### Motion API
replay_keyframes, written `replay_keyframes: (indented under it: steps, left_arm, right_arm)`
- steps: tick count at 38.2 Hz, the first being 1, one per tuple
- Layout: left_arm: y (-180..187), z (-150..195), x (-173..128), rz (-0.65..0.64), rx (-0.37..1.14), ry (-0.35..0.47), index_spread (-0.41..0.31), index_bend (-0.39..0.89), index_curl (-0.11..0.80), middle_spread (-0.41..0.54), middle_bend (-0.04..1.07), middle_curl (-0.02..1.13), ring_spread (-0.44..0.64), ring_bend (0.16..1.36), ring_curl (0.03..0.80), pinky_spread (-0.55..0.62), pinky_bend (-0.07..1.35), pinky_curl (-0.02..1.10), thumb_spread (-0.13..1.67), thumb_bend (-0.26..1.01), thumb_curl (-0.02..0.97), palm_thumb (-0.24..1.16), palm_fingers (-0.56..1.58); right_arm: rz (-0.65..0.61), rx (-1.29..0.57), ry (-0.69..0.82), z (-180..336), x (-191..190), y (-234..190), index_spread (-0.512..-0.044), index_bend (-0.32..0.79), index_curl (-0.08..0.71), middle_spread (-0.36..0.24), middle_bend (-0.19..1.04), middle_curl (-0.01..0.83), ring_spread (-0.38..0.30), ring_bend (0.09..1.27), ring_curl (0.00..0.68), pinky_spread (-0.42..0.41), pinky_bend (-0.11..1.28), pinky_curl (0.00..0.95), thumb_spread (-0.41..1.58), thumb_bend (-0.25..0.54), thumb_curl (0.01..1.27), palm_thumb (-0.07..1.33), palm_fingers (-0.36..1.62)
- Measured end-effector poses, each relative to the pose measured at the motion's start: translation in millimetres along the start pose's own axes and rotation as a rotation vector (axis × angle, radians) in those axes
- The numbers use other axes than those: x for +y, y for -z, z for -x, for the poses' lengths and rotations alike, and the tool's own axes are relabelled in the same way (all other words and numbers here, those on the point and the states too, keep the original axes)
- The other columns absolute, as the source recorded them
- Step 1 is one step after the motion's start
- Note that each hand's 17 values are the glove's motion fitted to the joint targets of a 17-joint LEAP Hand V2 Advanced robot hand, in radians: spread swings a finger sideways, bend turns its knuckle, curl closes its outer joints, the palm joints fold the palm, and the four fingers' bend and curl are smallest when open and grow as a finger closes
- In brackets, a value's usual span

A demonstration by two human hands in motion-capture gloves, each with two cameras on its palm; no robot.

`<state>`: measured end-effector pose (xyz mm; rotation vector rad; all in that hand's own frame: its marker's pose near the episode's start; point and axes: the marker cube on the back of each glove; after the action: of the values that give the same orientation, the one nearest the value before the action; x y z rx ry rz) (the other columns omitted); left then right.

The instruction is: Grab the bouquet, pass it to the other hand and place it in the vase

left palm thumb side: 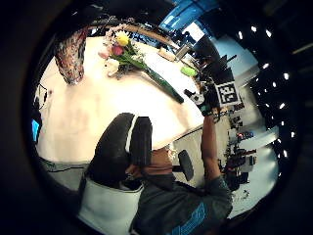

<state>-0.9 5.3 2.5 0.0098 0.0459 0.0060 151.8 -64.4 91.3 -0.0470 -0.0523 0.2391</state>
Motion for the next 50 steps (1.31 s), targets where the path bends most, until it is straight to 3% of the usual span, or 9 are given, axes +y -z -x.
replay_keyframes:
  steps: [9, 20, 26, 31, 35, 38, 39, 40, 50]
  left_arm:
    - [-9, 1, 3, 0.048, 0.001, 0.018, -0.11, 0.12, 0.26, 0.002, 0.18, 0.34, 0.17, 0.54, 0.296, 0.26, 0.41, 0.36, 1.07, -0.02, 0.286, 0.24, 0.48]
    - [-18, -2, 1, 0.066, 0.004, 0.012, -0.111, 0.12, 0.263, 0.003, 0.18, 0.35, 0.17, 0.54, 0.3, 0.26, 0.42, 0.37, 1.07, -0.02, 0.291, 0.24, 0.48]
    - [-20, -2, 0, 0.071, 0.003, 0.011, -0.111, 0.13, 0.265, 0.004, 0.18, 0.35, 0.17, 0.54, 0.302, 0.26, 0.42, 0.37, 1.07, -0.02, 0.294, 0.24, 0.47]
    - [-18, -1, 1, 0.074, 0.008, 0.017, -0.111, 0.13, 0.266, 0.004, 0.18, 0.35, 0.17, 0.54, 0.303, 0.26, 0.42, 0.37, 1.07, -0.02, 0.295, 0.24, 0.47]
    - [-19, 2, -3, 0.053, 0.007, 0.013, -0.111, 0.13, 0.267, 0.004, 0.18, 0.35, 0.17, 0.54, 0.304, 0.26, 0.42, 0.38, 1.07, -0.02, 0.296, 0.24, 0.47]
    - [-20, 2, -4, 0.045, 0.012, 0.011, -0.111, 0.13, 0.267, 0.004, 0.18, 0.35, 0.17, 0.54, 0.304, 0.26, 0.41, 0.38, 1.07, -0.02, 0.297, 0.24, 0.48]
    - [-21, 2, -5, 0.046, 0.013, 0.012, -0.111, 0.13, 0.268, 0.004, 0.18, 0.35, 0.17, 0.54, 0.304, 0.26, 0.41, 0.38, 1.07, -0.02, 0.297, 0.24, 0.47]
    - [-21, 3, -4, 0.05, 0.014, 0.013, -0.111, 0.13, 0.268, 0.004, 0.18, 0.35, 0.17, 0.54, 0.304, 0.26, 0.41, 0.38, 1.07, -0.02, 0.297, 0.24, 0.48]
    - [-13, -3, -13, 0.022, 0.054, 0.011, -0.111, 0.13, 0.268, 0.004, 0.18, 0.35, 0.16, 0.54, 0.305, 0.26, 0.41, 0.38, 1.07, -0.02, 0.299, 0.24, 0.48]
  right_arm:
    - [0.165, -0.045, -0.045, -16, -26, -53, -0.316, 0.12, 0.193, 0.088, 0.23, 0.316, 0.233, 0.3, 0.227, 0.339, 0.57, 0.355, 1.1, -0.017, 0.32, 0.57, -0.03]
    - [0.345, -0.078, -0.024, 9, -5, -48, -0.293, 0.14, 0.202, 0.068, 0.25, 0.33, 0.217, 0.32, 0.235, 0.328, 0.58, 0.351, 1.09, 0.036, 0.36, 0.75, 0.09]
    - [0.294, 0.006, -0.053, 8, -25, -71, -0.287, 0.34, 0.275, 0.013, 0.27, 0.34, 0.166, 0.31, 0.228, 0.308, 0.45, 0.306, 1.13, 0.091, 0.41, 0.88, 0.41]
    - [0.157, 0.115, -0.081, 10, -31, -69, -0.27, 0.41, 0.33, -0.023, 0.22, 0.34, 0.099, 0.31, 0.243, 0.291, 0.44, 0.31, 1.12, 0.104, 0.44, 0.95, 0.62]
    - [0.032, 0.173, -0.086, 15, -30, -63, -0.27, 0.17, 0.287, -0.081, 0.31, 0.374, -0.049, 0.48, 0.289, 0.046, 0.56, 0.327, 0.99, 0.077, 0.48, 0.98, 1.14]
    - [-0.003, 0.169, -0.1, 15, -29, -65, -0.269, 0.1, 0.294, -0.117, 0.42, 0.427, -0.115, 0.62, 0.368, -0.104, 0.56, 0.361, 0.88, 0.033, 0.5, 0.97, 1.32]
    - [-0.009, 0.163, -0.106, 15, -29, -66, -0.269, 0.14, 0.308, -0.112, 0.36, 0.411, -0.113, 0.53, 0.345, -0.087, 0.59, 0.377, 0.9, 0.044, 0.51, 0.99, 1.15]
    - [-0.015, 0.157, -0.112, 14, -28, -67, -0.267, 0.1, 0.3, -0.128, 0.45, 0.446, -0.14, 0.66, 0.406, -0.147, 0.56, 0.374, 0.84, 0.017, 0.52, 0.97, 1.34]
    - [-0.14, 0.07, -0.137, 14, -26, -62, -0.258, 0.17, 0.339, -0.167, 0.61, 0.523, -0.188, 0.85, 0.495, -0.27, 0.63, 0.426, 0.68, -0.032, 0.58, 0.94, 1.43]
